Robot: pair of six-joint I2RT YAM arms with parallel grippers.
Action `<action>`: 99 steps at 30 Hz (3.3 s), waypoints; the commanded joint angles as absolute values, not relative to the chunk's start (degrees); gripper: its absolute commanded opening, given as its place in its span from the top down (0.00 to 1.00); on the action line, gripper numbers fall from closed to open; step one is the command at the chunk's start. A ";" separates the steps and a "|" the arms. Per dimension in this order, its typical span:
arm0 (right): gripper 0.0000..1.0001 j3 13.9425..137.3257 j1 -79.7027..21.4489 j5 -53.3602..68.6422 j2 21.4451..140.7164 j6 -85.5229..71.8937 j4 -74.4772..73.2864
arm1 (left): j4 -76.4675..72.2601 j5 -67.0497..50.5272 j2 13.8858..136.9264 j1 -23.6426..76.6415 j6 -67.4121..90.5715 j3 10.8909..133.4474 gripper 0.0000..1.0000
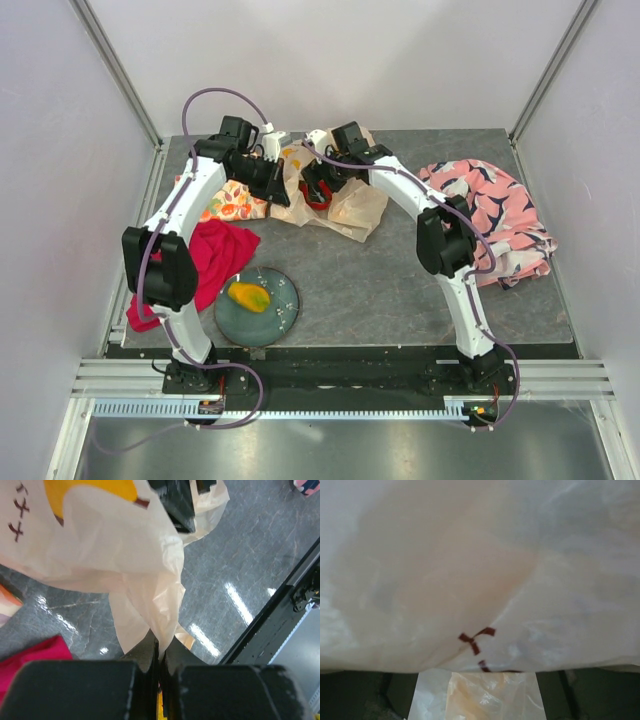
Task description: Take the fake fruits out of the plastic bag
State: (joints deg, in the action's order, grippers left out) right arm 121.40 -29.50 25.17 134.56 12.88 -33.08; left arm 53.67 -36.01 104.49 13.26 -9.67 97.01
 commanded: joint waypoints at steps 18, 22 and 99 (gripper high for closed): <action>0.36 129.82 -31.64 10.55 140.55 18.54 -36.56 | 52.47 -37.00 107.23 13.36 -9.05 102.83 0.98; 0.49 123.68 -31.47 11.34 132.38 19.42 -36.04 | 52.47 -36.30 108.45 13.36 -9.05 105.46 0.99; 0.02 95.80 -31.90 14.72 101.33 16.44 -45.18 | 42.01 -33.57 78.57 12.30 -10.73 82.25 0.01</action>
State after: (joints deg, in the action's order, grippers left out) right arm 100.36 -31.16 31.99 98.26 19.20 -51.00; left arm 47.03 -33.08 74.96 10.37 -13.54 77.23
